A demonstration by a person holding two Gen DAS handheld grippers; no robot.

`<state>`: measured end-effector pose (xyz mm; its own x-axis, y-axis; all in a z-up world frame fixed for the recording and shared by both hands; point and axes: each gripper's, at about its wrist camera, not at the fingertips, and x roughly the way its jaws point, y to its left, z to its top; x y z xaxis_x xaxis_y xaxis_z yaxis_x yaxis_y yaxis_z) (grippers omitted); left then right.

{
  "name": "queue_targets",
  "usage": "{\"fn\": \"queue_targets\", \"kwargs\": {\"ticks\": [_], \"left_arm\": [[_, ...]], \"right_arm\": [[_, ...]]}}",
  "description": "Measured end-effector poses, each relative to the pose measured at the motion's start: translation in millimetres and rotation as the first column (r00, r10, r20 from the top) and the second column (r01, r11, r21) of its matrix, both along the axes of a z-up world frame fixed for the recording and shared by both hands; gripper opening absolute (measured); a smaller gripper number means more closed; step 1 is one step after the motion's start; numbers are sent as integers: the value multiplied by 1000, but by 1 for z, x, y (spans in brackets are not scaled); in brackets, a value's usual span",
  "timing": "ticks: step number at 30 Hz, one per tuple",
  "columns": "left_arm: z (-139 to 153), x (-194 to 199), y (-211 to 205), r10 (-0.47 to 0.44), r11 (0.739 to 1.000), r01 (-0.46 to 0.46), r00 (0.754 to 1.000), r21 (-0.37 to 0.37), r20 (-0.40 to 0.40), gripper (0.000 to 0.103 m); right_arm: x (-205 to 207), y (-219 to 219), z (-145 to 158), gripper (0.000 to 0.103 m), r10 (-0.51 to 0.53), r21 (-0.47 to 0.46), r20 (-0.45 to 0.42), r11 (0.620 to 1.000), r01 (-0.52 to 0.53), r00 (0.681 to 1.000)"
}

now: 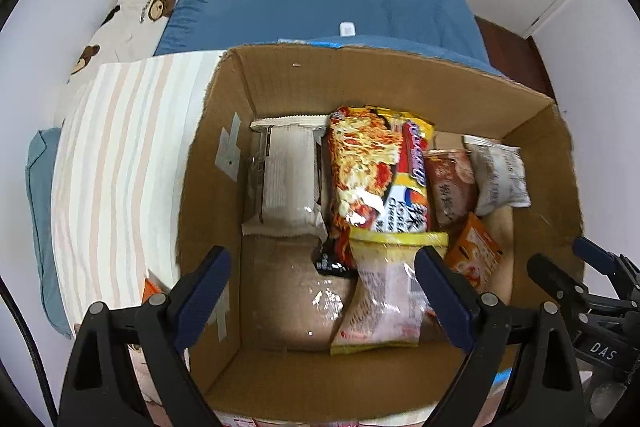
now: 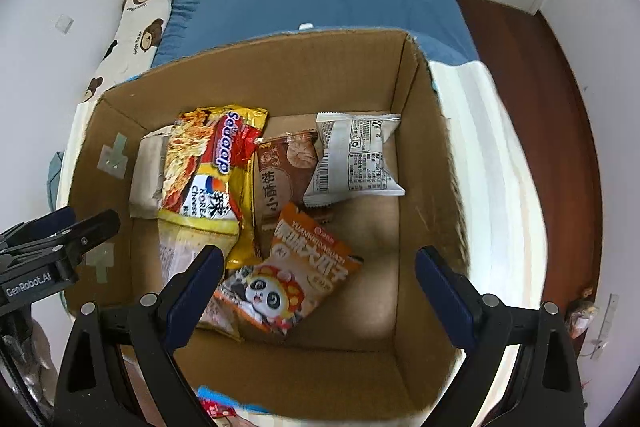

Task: Organize snacks
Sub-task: 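Grasp the red-white spicy strip pack with left tool while right grasps yellow panda bag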

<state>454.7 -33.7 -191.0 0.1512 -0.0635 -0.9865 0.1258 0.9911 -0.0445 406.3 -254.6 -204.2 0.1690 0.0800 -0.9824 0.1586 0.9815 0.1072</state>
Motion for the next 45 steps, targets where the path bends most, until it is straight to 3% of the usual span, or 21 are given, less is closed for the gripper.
{"fn": "queue_targets", "kwargs": {"ticks": [7, 14, 20, 22, 25, 29, 32, 35, 38, 39, 40, 41, 42, 43, 45], "left_arm": [[49, -44, 0, -13, 999, 18, 991, -32, 132, 94], [110, -92, 3, -11, 996, 35, 964, -84, 265, 94], [121, -137, 13, -21, 996, 45, 953, -72, 302, 94], [111, -153, 19, -38, 999, 48, 953, -26, 301, 94], [74, -178, 39, -30, 999, 18, 965, 49, 260, 94], [-5, -193, 79, 59, 995, -66, 995, 78, 81, 94], [-60, -199, 105, 136, 986, -132, 990, 102, -32, 94], [-95, -203, 125, 206, 976, -196, 972, 93, -114, 94], [-113, -199, 136, 249, 967, -239, 959, 86, -134, 94], [-117, -197, 139, 258, 965, -249, 956, 82, -138, 94], [-121, -194, 140, 265, 964, -256, 954, 79, -139, 94], [-124, -191, 141, 268, 963, -260, 954, 71, -132, 94], [-125, -188, 142, 267, 963, -261, 956, 65, -121, 88], [-126, -186, 142, 266, 963, -261, 957, 60, -113, 75], [-127, -183, 141, 259, 966, -255, 959, 50, -111, 54]], "right_arm": [[-35, 7, 50, 99, 3, -20, 122, 1000, -1, 993], [-81, 22, 103, 100, 9, -10, 238, 1000, -7, 971], [-130, 38, 118, 100, 29, 17, 281, 999, -35, 959], [-144, 41, 109, 100, 31, 38, 265, 998, -42, 964], [-163, 47, 74, 100, 40, 66, 198, 996, -54, 979], [-170, 51, 12, 100, 43, 98, 90, 994, -52, 995], [-167, 56, -30, 100, 36, 95, 46, 995, -40, 998], [-161, 64, -54, 100, 43, 102, 19, 994, -44, 999], [-152, 73, -70, 98, 64, 72, 16, 995, -65, 998], [-149, 77, -75, 89, 75, 58, 11, 995, -76, 997], [-147, 80, -80, 70, 82, 47, 3, 996, -82, 997], [-145, 81, -84, 64, 89, 46, -8, 995, -89, 996], [-144, 83, -86, 62, 97, 39, -16, 995, -96, 995], [-144, 85, -86, 56, 109, 34, -17, 994, -108, 994], [-149, 86, -86, 55, 136, 14, -28, 991, -136, 990]]}}
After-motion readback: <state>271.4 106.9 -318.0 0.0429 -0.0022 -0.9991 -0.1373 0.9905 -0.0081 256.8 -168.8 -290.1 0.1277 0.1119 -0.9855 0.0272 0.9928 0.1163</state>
